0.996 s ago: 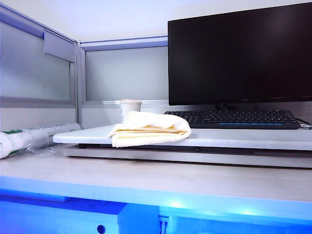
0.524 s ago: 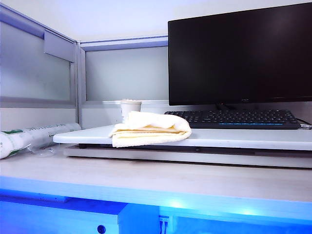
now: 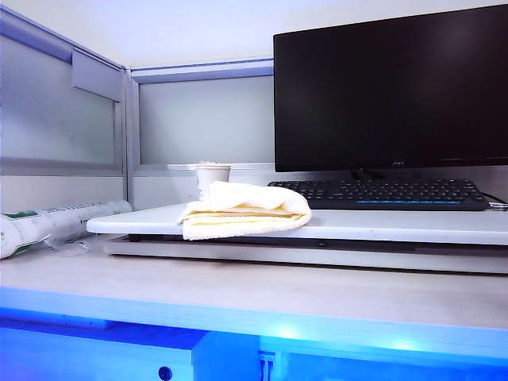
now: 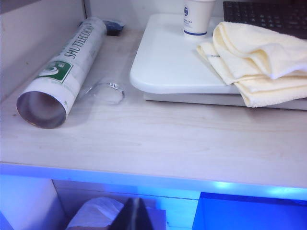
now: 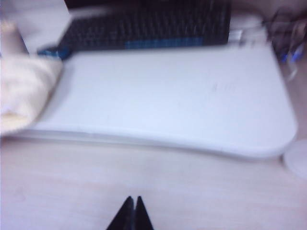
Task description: Wipe the tabletop with a clean cloth to remove dust and stains.
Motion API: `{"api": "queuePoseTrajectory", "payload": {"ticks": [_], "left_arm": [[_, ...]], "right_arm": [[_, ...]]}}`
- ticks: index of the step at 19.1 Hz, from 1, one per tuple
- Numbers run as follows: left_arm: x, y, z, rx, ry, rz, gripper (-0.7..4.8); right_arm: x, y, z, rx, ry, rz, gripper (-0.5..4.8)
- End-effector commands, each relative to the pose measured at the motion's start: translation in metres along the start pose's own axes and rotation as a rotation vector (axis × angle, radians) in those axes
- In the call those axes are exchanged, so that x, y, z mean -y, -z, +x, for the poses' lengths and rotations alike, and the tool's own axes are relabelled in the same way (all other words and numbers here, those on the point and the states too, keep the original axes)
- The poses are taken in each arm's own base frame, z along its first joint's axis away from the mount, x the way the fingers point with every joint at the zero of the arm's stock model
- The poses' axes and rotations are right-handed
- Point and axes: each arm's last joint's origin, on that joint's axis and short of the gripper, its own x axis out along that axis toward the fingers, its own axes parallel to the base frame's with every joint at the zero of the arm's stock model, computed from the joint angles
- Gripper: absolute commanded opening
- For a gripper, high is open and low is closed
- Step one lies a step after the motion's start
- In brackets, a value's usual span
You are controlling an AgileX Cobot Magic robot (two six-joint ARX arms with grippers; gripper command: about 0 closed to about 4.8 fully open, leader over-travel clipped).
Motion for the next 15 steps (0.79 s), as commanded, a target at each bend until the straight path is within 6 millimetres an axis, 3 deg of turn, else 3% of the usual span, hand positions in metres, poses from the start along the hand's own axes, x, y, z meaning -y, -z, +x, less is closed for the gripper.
{"api": "queuePoseTrajectory", "payload": {"ticks": [1, 8, 15], "left_arm": [[0.0, 0.002, 0.0, -0.019, -0.003, 0.01, -0.06], [0.0, 0.002, 0.0, -0.019, -0.001, 0.009, -0.06], [0.0, 0.002, 0.0, -0.019, 0.0, 0.001, -0.06]], "right_arm": [[0.0, 0.011, 0.008, -0.013, -0.055, -0.006, -0.08], [0.005, 0.047, 0.023, -0.122, -0.094, -0.055, -0.08], [0.005, 0.046, 0.023, -0.114, -0.104, -0.103, -0.08]]}}
